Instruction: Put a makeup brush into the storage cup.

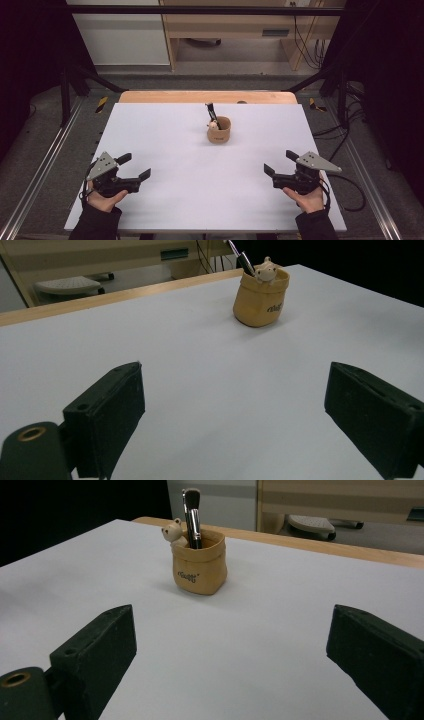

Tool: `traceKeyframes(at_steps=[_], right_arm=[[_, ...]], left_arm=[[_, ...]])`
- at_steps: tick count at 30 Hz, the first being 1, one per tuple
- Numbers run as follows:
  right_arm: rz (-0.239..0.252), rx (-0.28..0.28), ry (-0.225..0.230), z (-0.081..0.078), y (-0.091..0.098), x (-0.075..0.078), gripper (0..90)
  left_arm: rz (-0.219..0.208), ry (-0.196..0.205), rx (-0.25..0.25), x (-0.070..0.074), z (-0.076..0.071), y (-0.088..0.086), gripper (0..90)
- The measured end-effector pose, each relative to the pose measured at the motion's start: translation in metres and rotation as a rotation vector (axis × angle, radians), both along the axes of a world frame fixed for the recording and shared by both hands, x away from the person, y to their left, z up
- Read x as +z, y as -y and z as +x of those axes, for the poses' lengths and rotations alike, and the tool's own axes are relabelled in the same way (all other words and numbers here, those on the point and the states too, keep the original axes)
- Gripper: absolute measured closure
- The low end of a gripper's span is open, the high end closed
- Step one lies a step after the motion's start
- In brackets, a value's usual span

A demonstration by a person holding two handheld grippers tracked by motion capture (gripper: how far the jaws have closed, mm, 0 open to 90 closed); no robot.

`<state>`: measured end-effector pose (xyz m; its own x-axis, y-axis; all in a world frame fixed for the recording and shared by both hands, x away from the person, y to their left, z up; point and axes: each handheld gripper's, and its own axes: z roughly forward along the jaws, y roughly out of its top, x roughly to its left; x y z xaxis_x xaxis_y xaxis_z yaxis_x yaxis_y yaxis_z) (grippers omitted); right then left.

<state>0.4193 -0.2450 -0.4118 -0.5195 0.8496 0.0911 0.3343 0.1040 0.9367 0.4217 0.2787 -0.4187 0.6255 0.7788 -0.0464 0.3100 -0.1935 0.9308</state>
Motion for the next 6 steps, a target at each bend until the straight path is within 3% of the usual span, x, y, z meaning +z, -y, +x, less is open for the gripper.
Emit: traceKeyframes(at_steps=[6], right_arm=[[0.001, -0.004, 0.004, -0.0010, 0.0008, -0.0005, 6.2]], left_arm=[[-0.001, 0.001, 0.003, 0.0001, 0.0001, -0.0003, 8.6]])
